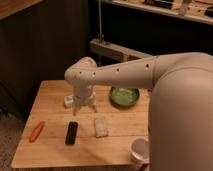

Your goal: Place the white sponge in the ceramic cup

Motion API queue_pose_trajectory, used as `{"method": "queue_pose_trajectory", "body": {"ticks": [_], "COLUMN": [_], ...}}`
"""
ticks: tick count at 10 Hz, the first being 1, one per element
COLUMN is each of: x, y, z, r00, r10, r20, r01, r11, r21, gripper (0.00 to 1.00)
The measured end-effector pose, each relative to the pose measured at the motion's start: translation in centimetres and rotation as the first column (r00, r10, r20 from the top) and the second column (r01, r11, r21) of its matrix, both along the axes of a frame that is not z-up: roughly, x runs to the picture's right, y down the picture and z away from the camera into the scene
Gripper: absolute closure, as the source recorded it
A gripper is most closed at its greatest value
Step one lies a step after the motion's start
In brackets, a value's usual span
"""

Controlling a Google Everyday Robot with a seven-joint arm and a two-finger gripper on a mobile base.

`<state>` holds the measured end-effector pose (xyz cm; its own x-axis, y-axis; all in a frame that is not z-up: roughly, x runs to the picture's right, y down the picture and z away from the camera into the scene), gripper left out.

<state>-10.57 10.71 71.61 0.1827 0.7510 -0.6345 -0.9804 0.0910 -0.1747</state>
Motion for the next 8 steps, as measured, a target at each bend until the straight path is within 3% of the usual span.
{"method": "queue_pose_trajectory", "body": {"ticks": [1,4,8], "x": [1.1,2.8,3.1], "y": [0.7,1.4,2.8], "z": [0.1,0.6,1.8], "r00": [1.000,0.999,0.999], "r10": [0.004,0.043,-0.009], "r20": [-0.010,0.030,0.045], "r01": [-0.004,-0.042,0.009], "r11": [1.0000,0.9989,1.0000], "r21": [-0.008,-0.023,-0.004], "gripper": [0.35,0.35,0.35]}}
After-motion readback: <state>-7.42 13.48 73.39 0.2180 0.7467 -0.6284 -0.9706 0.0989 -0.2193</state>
